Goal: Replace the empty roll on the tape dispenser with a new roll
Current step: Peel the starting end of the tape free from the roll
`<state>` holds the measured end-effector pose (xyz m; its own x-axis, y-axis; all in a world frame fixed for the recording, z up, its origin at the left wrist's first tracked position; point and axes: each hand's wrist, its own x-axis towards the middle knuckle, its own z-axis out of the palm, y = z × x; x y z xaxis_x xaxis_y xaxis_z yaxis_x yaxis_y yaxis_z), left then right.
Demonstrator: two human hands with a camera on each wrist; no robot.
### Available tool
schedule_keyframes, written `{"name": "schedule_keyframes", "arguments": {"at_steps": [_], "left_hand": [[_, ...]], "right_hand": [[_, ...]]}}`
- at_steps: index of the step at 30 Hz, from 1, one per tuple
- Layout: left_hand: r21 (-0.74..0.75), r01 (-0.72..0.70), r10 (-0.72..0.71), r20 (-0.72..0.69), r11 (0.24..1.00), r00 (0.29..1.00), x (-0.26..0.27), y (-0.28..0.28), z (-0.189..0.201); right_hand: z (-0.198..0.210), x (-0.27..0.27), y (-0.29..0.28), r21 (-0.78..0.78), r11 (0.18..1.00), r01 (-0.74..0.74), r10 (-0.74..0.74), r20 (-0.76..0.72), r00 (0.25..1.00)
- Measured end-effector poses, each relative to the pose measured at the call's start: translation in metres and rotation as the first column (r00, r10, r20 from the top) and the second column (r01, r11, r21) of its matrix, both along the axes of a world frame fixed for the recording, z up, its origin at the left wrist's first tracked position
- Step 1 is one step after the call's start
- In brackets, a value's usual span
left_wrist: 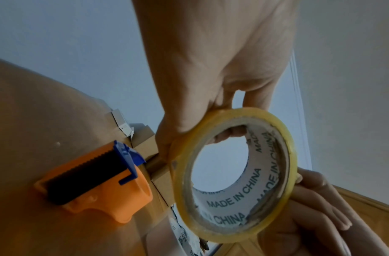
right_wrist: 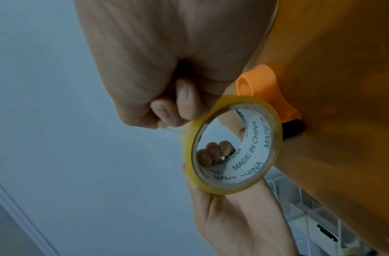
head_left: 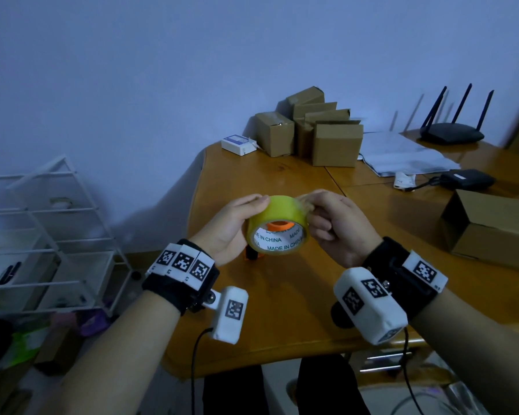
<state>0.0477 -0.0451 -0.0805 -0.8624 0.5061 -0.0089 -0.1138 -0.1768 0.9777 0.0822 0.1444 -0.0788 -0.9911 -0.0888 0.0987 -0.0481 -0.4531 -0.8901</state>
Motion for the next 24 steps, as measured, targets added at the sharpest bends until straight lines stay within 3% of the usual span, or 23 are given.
{"name": "schedule_keyframes", "arguments": {"at_steps": [5, 10, 21, 24], "left_hand": [[0.020, 0.013, -0.013, -0.009, 1.000, 1.000, 0.001, 0.002, 0.000], [-0.023, -0.027, 0.027, -0.030, 0.999, 0.999, -0.001, -0.003, 0.004], [-0.071, -0.057, 0.051, -0.076, 0.996, 0.996, -0.004, -0.010, 0.005], [-0.113, -0.060, 0.048, -0.106, 0.992, 0.993, -0.003, -0.010, 0.004]], "right_hand": [[0.001, 0.002, 0.002, -0.099, 0.995, -0.033, 0.036, 0.027, 0.999], [0.009, 0.003, 0.008, 0.243, 0.970, 0.015, -0.010, -0.022, 1.000], [0.011, 0.004, 0.007, 0.342, 0.940, 0.008, 0.023, -0.086, 0.996], [0.011, 0.004, 0.007, 0.445, 0.895, 0.036, 0.008, -0.097, 0.995]]}}
